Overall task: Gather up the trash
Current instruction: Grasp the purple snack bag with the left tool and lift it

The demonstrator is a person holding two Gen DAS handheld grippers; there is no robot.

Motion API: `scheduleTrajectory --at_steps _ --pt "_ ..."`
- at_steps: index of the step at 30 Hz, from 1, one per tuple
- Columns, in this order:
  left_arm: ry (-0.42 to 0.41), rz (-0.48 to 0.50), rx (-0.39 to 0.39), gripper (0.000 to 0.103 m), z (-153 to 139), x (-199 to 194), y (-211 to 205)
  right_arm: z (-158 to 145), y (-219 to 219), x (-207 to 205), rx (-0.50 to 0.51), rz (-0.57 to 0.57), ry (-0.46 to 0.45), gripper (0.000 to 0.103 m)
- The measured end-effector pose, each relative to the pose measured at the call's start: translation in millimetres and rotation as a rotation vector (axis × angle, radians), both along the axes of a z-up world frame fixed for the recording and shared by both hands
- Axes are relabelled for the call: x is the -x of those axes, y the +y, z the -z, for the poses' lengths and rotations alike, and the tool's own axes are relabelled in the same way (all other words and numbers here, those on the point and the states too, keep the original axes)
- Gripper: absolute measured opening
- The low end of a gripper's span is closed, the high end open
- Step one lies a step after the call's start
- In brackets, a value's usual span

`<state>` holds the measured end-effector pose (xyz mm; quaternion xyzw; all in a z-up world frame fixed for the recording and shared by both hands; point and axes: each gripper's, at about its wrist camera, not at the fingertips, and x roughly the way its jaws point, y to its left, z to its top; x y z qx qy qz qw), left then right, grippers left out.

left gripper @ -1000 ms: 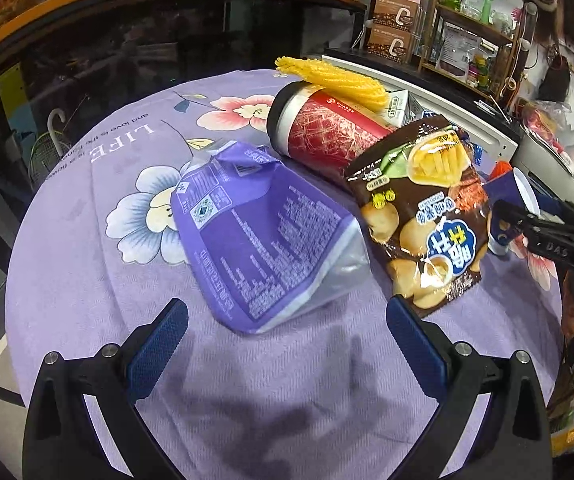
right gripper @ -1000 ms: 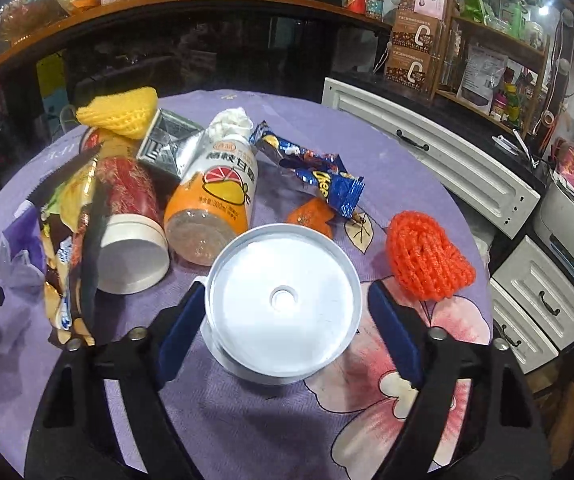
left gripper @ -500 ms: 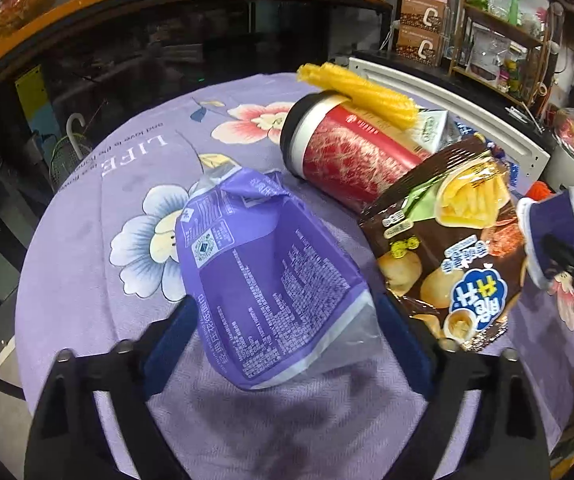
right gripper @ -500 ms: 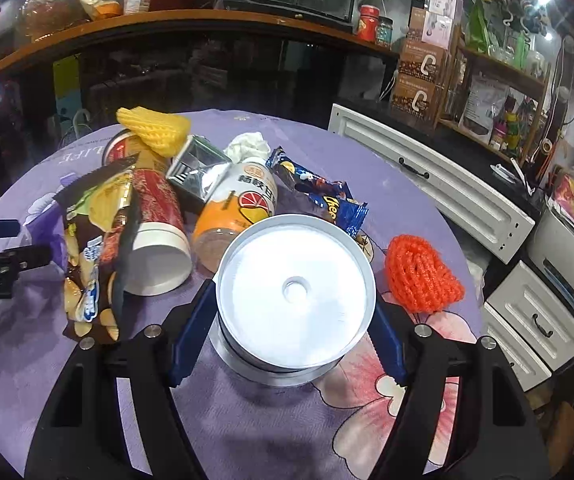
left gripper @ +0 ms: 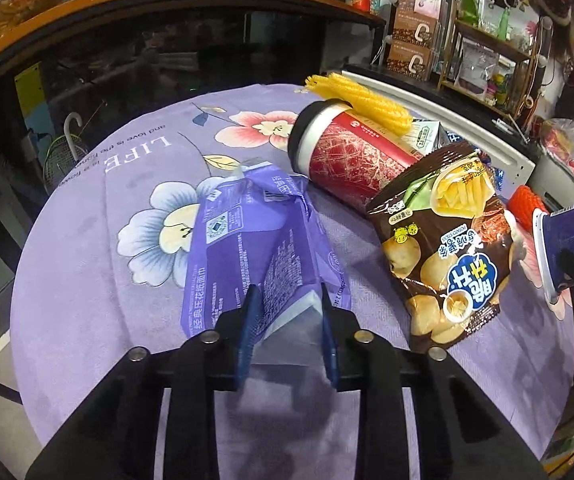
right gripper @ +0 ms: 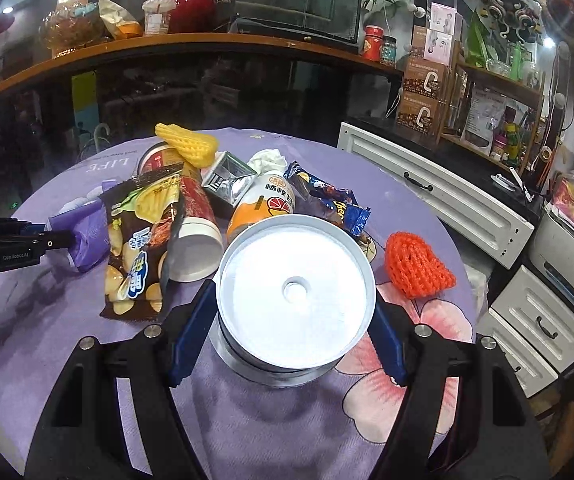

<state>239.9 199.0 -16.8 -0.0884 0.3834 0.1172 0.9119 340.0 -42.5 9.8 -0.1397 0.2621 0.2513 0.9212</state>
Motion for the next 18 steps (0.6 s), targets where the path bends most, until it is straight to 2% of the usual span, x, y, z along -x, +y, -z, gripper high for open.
scheduleTrajectory --at_steps 9,15,18 --pt "-0.101 -0.026 0.008 0.023 -16.9 44.1 12.9 -3.8 -8.7 22.9 -0.039 -0.028 -0.008 0.071" --pt "-0.185 -0.005 0.003 0.023 -38.6 77.4 0.6 -5.6 -15.0 39.0 -0.053 -0.054 -0.017 0.071" --pt "-0.238 0.041 -0.004 0.023 -54.3 87.3 -19.1 -8.7 -25.2 48.3 -0.064 -0.057 -0.026 0.071"
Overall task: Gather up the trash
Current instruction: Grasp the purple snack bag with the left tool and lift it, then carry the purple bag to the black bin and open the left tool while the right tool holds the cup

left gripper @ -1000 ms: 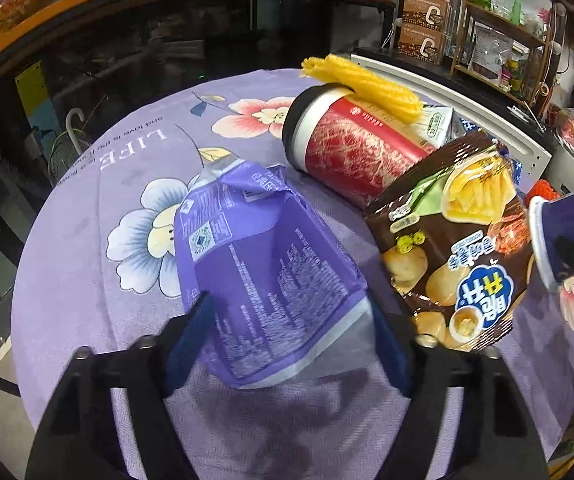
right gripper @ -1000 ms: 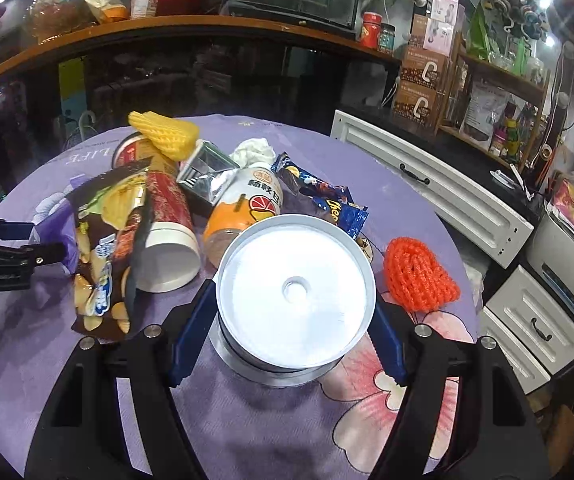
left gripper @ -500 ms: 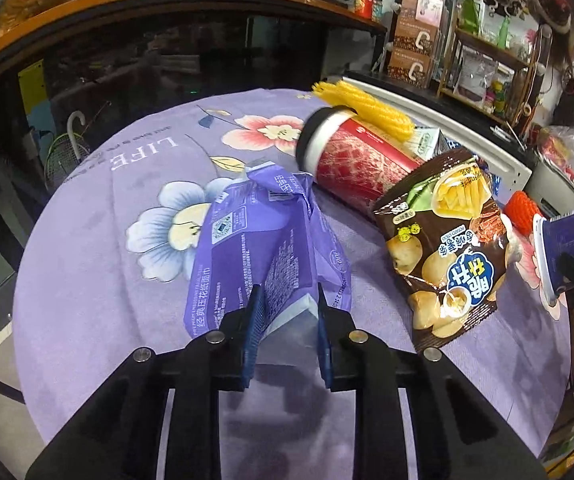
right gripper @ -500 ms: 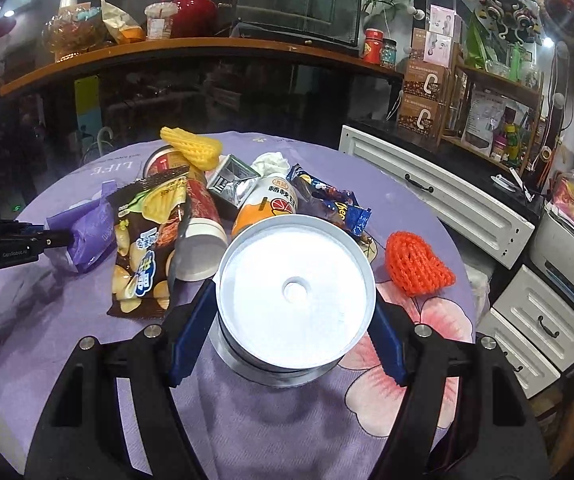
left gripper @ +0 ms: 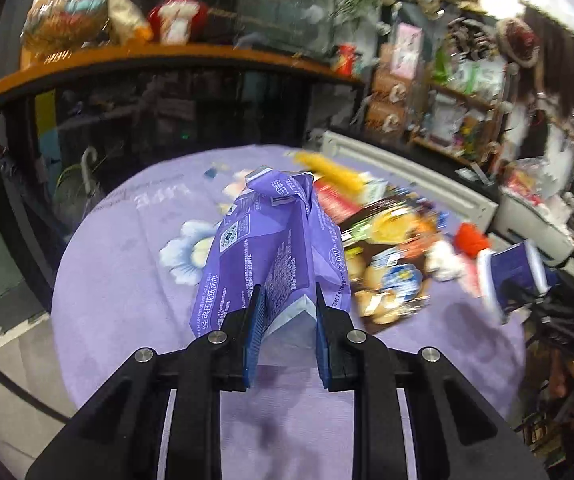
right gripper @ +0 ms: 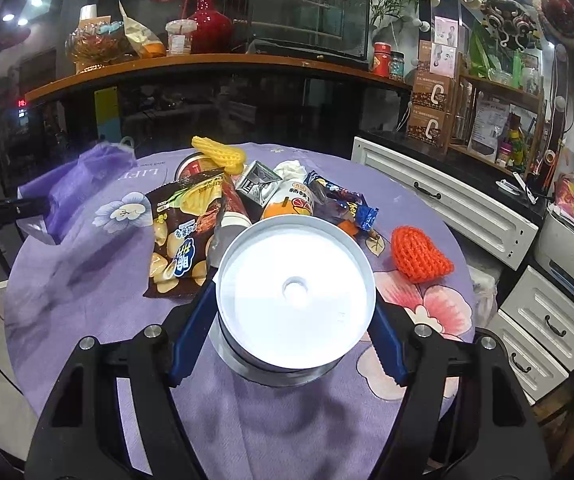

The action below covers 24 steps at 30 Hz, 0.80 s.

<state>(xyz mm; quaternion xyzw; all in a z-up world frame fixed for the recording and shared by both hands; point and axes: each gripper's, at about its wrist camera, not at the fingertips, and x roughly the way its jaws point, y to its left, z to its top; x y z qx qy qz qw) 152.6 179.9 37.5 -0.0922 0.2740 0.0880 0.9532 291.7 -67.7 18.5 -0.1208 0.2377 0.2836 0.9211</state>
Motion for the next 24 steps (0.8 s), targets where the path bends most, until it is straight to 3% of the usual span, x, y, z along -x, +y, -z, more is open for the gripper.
scheduleTrajectory --at_steps 6,11,17,24 --pt "-0.056 0.172 0.005 0.023 -20.0 -5.8 -58.2 -7.6 -36.7 16.6 -0.005 0.037 -0.034 0.071" --pt "-0.066 0.363 0.007 0.023 -23.4 -38.2 -131.5 -12.0 -86.4 22.6 -0.002 0.126 -0.059 0.071" --pt "0.010 0.568 0.033 0.023 -3.7 -92.8 -225.5 -4.8 -162.2 15.6 0.019 0.307 -0.031 0.071" --pt "0.109 0.695 0.013 0.023 30.2 -135.2 -324.6 26.3 -248.8 0.7 0.025 0.499 0.059 0.071"
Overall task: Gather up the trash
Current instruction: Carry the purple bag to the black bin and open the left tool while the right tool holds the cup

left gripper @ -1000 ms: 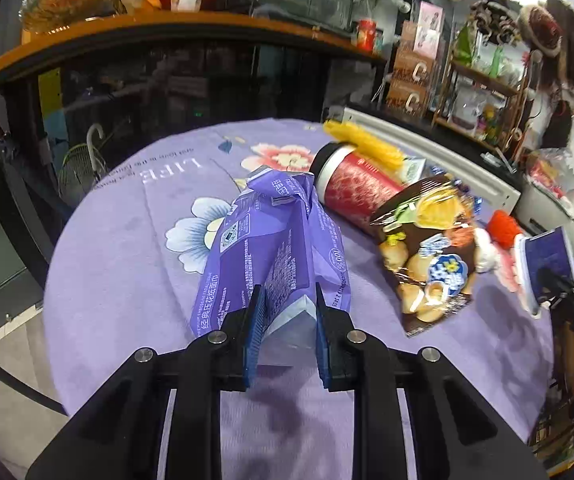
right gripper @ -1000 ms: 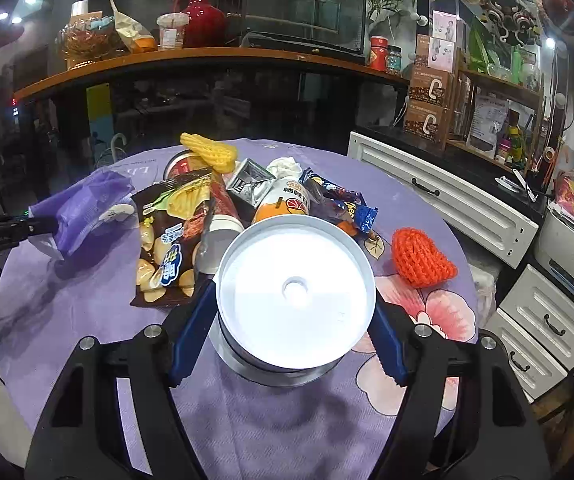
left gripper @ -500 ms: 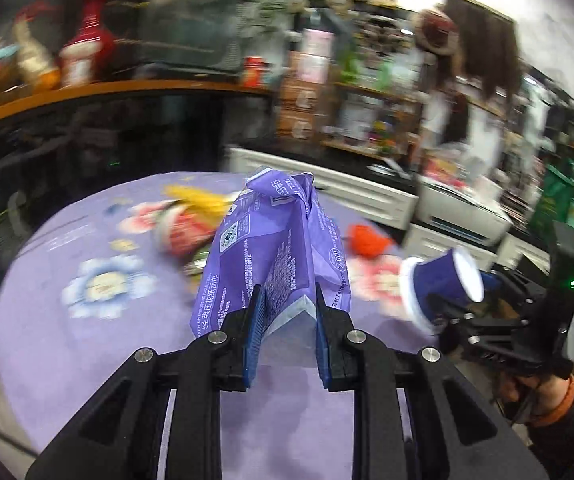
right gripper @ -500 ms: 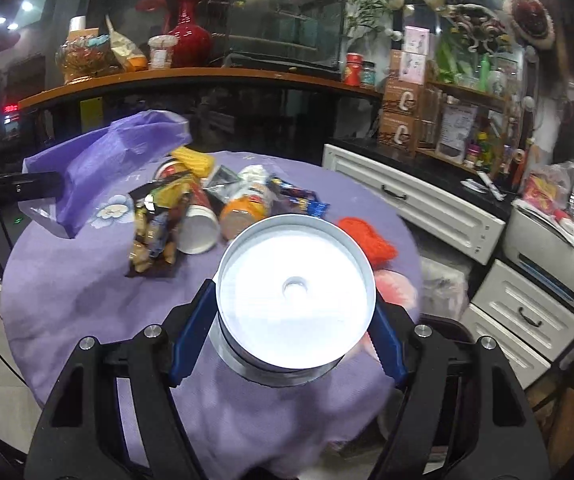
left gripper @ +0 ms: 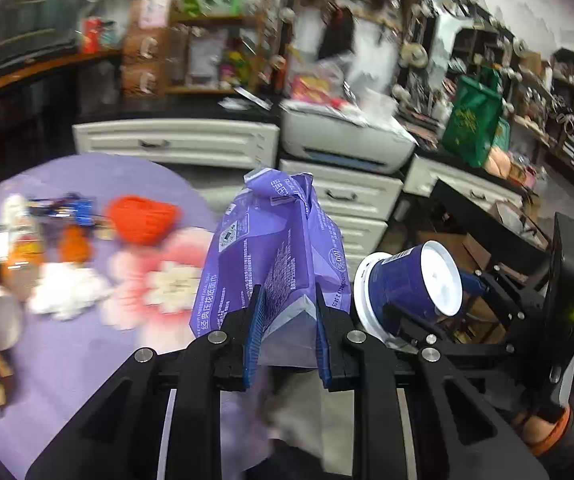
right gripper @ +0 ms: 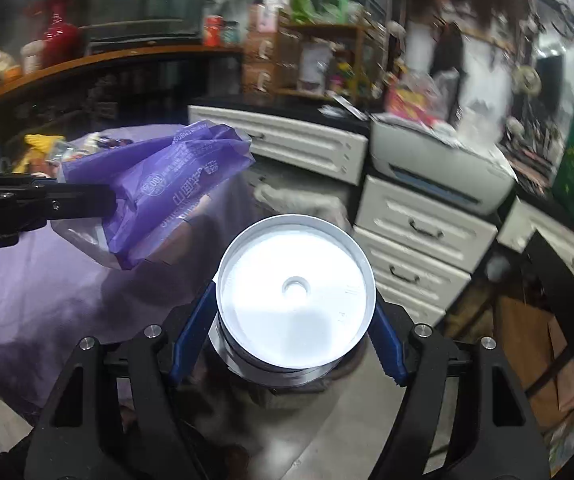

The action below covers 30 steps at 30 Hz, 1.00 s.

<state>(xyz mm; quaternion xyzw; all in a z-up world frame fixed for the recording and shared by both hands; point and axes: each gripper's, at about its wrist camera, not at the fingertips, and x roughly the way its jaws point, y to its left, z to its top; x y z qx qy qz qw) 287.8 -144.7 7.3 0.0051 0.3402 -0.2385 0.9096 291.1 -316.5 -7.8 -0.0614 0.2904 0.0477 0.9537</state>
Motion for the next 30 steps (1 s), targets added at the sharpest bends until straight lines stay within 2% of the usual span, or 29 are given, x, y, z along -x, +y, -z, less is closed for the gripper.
scheduleTrajectory --at_steps 3,10,13,16,18,19,21,23,25,30 --pt "0.028 0.038 -0.035 0.023 15.7 -9.9 -30.8 13.9 -28.2 -3.7 -0.008 0.058 0.026 0.071" --pt "0.163 0.058 -0.137 0.023 81.4 -51.1 -91.3 49.9 -70.2 0.6 -0.011 0.155 0.085 0.071" --pt "0.241 0.063 -0.147 0.023 107.0 -67.6 -106.3 62.8 -82.5 1.1 -0.035 0.181 0.107 0.071" --pt "0.248 0.055 -0.213 0.024 129.7 -79.6 -118.9 70.5 -86.9 2.1 -0.039 0.199 0.115 0.071" --pt "0.275 0.044 -0.230 0.027 142.9 -89.3 -123.9 75.2 -91.4 1.9 -0.053 0.205 0.124 0.071" --pt "0.298 0.036 -0.238 0.029 149.4 -94.9 -125.9 76.9 -92.6 0.2 -0.058 0.209 0.130 0.071" --pt "0.322 0.014 -0.245 0.054 156.3 -101.6 -125.5 80.4 -95.0 -1.5 -0.064 0.215 0.137 0.071" --pt "0.311 0.000 -0.238 0.065 158.6 -103.0 -122.9 84.1 -97.8 -3.2 -0.074 0.219 0.146 0.071" --pt "0.298 0.002 -0.237 0.069 158.7 -103.6 -124.0 88.3 -100.5 -4.3 -0.084 0.225 0.150 0.071" --pt "0.239 0.011 -0.242 0.069 147.1 -95.6 -125.8 93.1 -100.2 -10.2 -0.087 0.221 0.161 0.071"
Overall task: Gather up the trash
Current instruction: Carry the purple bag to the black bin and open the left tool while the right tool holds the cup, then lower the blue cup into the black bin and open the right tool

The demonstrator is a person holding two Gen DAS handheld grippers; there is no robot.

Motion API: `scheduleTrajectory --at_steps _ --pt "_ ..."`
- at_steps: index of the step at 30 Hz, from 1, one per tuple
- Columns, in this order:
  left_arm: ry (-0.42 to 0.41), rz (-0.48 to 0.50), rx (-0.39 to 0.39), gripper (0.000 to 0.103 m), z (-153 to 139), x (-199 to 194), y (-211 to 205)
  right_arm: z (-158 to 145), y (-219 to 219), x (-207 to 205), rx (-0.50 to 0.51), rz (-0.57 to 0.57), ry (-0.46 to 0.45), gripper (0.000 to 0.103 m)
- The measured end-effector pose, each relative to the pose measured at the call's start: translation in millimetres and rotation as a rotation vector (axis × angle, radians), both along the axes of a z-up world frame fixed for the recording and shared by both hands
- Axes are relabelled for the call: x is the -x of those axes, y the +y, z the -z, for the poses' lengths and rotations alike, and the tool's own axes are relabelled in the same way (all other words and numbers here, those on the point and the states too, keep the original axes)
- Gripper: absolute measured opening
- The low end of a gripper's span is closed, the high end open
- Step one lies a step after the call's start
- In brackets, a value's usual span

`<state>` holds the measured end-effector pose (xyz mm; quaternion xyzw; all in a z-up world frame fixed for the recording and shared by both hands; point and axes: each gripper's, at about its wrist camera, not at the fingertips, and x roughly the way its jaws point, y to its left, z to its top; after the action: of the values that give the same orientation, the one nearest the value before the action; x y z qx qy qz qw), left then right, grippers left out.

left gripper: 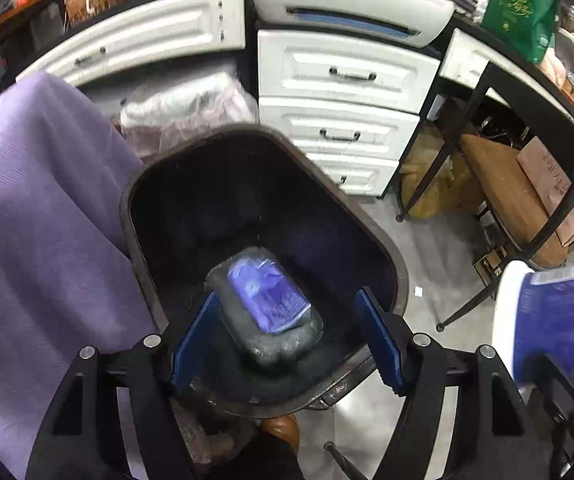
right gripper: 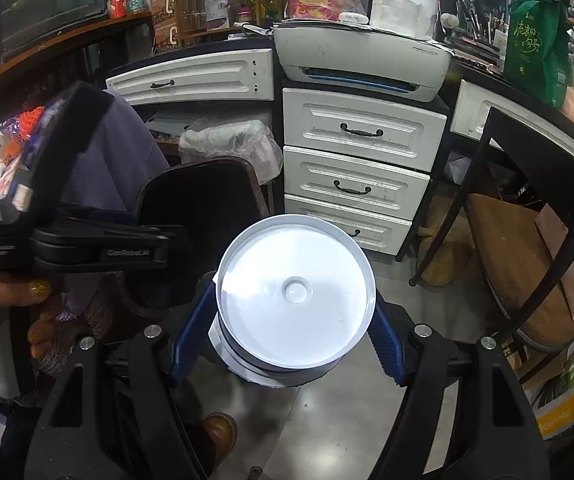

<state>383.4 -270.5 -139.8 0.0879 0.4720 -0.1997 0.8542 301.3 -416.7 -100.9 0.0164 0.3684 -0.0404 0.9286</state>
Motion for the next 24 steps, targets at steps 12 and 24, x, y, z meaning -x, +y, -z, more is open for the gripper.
scheduleTrajectory --at_steps 12,24 --pt "-0.309 -0.035 0.080 0.094 -101.8 69.4 38.9 13.6 34.5 -56.3 -0.047 -0.099 0.053 0.071" --pt "-0.347 -0.128 0.104 0.095 -125.6 99.3 105.8 67.1 99.4 -150.8 -0.006 -0.179 0.201 0.071"
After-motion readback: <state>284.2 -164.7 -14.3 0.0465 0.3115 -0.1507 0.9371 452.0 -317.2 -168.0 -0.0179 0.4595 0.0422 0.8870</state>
